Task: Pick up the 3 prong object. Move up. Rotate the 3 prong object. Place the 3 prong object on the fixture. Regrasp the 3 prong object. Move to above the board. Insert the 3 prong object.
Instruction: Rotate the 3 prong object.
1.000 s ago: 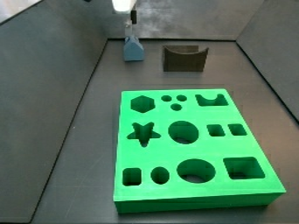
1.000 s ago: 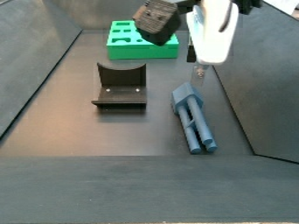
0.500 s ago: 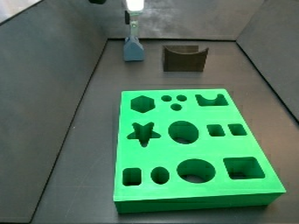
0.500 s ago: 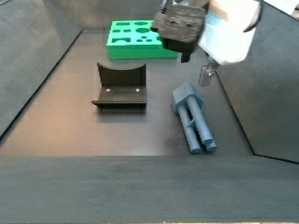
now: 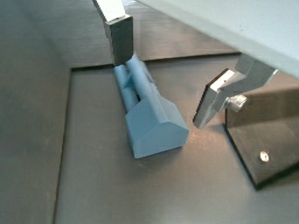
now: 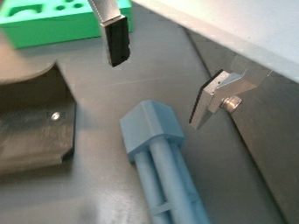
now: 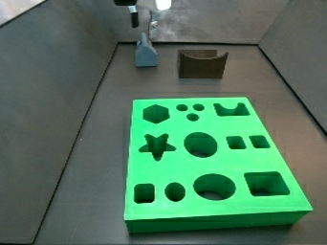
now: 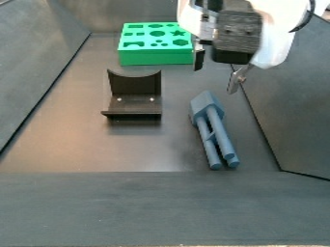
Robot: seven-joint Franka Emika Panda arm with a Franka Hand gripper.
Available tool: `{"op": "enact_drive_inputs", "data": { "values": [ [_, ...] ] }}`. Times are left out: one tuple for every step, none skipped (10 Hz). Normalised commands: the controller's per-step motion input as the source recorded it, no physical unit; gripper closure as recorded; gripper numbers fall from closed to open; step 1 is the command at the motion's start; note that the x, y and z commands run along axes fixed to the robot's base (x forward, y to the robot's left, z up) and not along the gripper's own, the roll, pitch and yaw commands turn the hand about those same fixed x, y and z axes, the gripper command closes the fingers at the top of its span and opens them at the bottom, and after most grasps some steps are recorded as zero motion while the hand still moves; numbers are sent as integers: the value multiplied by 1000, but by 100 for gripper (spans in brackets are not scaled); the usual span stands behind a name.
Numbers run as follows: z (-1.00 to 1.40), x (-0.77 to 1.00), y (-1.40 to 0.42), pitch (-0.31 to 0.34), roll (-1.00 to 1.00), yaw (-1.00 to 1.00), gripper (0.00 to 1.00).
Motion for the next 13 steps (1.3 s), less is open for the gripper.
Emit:
{"op": "enact_drive_inputs", "data": {
  "values": [
    [-33,31,-1,-8,3,1000,0],
    [-33,31,-1,-9,3,1000,0],
    [-33,31,-1,-10,3,1000,0],
    [-33,31,-1,-11,3,1000,0],
    [-33,31,-1,-12,4,1000,0],
    [-33,31,-1,-13,4,1000,0],
    [-33,31,-1,-16,5,1000,0],
    [-33,31,-1,-18,6,1000,0],
    [-33,31,-1,-21,7,1000,0],
    [-33,31,-1,-26,9,1000,0],
    [-33,31,-1,-30,10,907,0],
    [-33,31,-1,-30,10,660,0],
    [-33,30,-1,-30,10,358,0]
  ]
}}
